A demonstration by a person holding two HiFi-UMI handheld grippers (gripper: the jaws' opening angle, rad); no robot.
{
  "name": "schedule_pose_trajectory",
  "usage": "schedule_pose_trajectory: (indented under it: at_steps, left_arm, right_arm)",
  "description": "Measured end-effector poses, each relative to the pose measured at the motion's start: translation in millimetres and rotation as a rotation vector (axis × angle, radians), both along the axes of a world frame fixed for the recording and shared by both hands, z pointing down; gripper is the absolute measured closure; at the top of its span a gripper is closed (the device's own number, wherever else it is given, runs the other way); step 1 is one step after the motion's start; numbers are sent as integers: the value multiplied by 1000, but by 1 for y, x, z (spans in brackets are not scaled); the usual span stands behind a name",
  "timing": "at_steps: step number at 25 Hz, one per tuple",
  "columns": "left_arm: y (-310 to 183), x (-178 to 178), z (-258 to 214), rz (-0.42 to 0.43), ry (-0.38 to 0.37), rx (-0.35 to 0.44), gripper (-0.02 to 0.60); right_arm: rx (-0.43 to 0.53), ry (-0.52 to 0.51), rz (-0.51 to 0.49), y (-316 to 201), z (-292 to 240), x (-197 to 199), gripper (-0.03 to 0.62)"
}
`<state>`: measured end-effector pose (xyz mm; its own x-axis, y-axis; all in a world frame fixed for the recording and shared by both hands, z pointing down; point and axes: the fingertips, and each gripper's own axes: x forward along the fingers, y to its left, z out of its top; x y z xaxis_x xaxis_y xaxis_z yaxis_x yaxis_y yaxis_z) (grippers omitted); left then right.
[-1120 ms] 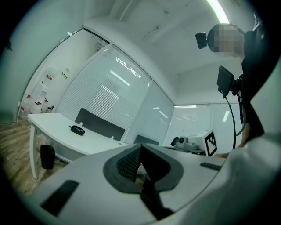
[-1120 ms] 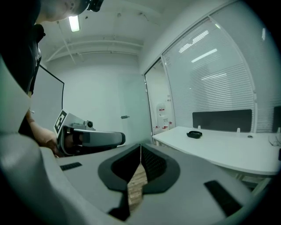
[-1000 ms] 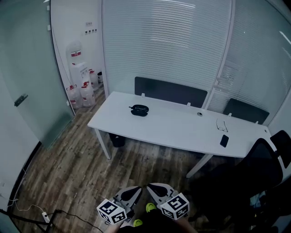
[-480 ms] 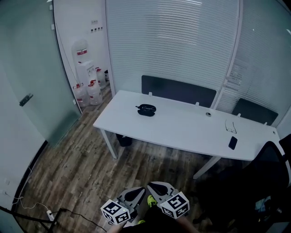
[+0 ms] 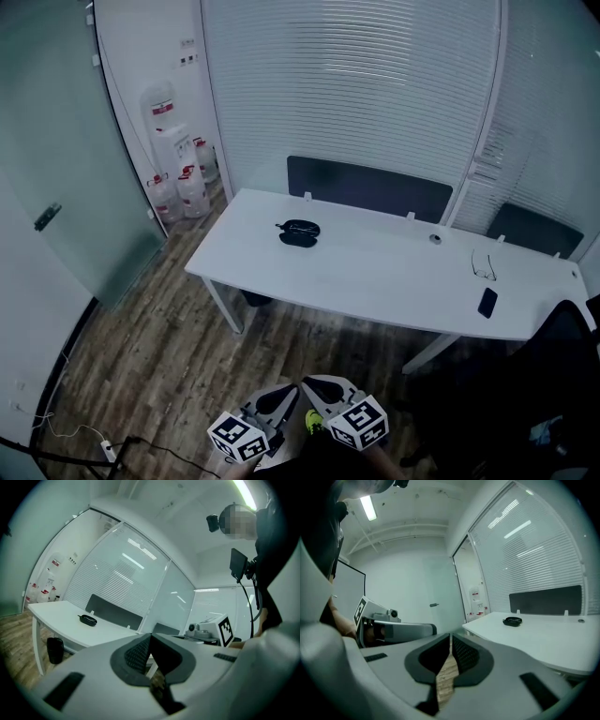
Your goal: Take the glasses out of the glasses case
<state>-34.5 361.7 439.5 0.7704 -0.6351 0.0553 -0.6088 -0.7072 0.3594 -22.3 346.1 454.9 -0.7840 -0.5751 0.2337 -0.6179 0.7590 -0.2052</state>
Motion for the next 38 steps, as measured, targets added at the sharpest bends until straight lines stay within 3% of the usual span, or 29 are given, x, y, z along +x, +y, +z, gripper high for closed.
schedule_pose_trajectory:
  at_steps: [24,38]
  left_arm:
    - [-132,36,-2,-70,-9,-27,578]
    - [-159,51,1,-78,-3,-27,578]
  right_arm:
    - [-26,6,-114,-128,7,31,574]
    - [-9,31,-127,-165,6,47,572]
